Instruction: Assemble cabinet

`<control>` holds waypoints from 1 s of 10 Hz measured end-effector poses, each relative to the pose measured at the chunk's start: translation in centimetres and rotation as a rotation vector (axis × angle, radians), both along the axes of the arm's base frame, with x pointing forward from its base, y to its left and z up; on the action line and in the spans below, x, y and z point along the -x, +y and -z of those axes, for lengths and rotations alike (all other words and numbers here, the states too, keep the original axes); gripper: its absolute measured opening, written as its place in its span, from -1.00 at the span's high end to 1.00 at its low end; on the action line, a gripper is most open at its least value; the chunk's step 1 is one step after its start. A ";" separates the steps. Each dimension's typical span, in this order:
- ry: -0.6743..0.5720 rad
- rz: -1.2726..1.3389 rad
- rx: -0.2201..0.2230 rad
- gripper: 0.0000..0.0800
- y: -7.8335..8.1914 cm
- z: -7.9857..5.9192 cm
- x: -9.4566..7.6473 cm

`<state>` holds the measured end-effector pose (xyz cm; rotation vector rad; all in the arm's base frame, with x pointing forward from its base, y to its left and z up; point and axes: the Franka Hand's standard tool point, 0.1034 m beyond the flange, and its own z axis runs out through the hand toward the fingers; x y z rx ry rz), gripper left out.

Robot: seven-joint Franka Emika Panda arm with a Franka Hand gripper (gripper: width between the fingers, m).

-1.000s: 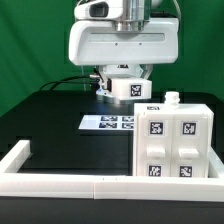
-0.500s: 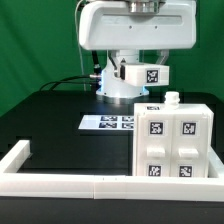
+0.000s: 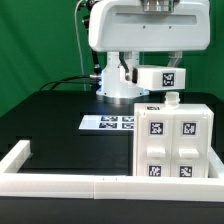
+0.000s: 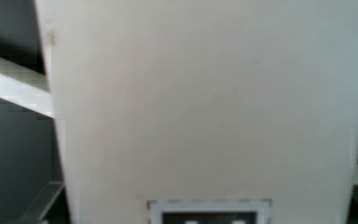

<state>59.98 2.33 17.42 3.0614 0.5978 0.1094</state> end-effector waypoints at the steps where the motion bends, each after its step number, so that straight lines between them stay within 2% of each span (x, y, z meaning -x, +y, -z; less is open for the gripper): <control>1: 0.009 0.020 -0.001 -0.35 0.9 0.1 0.0; 2: 0.020 0.014 -0.004 -0.35 2.2 0.2 -0.5; 3: 0.021 0.007 -0.003 -0.35 2.6 0.4 -1.3; 10: 0.015 -0.004 -0.007 -0.35 3.3 0.7 -2.0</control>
Offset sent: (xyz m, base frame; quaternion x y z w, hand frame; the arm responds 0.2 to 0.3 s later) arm 0.0274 0.0139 -0.0035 -0.0031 -0.0195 -0.0277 0.9994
